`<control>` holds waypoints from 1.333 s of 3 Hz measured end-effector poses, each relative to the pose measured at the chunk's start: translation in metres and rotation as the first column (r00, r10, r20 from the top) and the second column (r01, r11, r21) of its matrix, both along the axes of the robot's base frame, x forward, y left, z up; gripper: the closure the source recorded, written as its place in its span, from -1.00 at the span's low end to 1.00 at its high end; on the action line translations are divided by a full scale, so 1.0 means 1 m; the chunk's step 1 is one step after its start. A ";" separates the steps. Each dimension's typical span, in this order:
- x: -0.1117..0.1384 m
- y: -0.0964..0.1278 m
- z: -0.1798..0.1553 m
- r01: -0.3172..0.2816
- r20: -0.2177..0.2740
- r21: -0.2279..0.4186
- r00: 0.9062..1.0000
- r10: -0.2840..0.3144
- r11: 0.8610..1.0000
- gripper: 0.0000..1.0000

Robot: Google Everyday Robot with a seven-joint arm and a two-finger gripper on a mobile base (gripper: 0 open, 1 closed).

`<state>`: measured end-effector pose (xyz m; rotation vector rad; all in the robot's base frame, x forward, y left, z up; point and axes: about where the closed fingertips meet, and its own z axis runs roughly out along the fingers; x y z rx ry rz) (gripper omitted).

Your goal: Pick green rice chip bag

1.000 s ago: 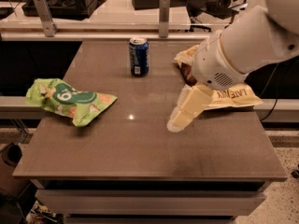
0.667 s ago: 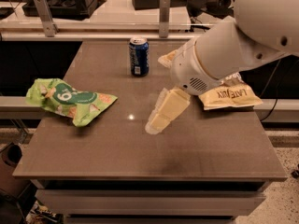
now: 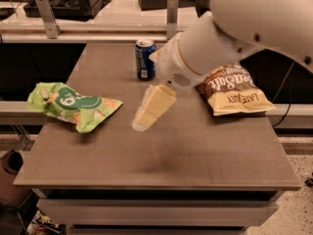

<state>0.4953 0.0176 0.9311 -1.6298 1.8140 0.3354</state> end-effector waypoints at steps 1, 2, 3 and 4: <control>0.021 0.057 -0.007 -0.038 0.003 -0.020 0.999 0.038 0.999 -1.00; 0.029 0.104 -0.023 -0.059 -0.006 -0.033 0.998 0.059 0.998 -1.00; 0.032 0.136 -0.054 -0.070 -0.043 -0.038 0.997 0.069 0.997 -1.00; 0.034 0.167 -0.078 -0.101 -0.081 0.019 0.991 0.102 0.995 -1.00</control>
Offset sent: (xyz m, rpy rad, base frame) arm 0.0412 0.1591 -0.0501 -0.0491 0.0262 0.0795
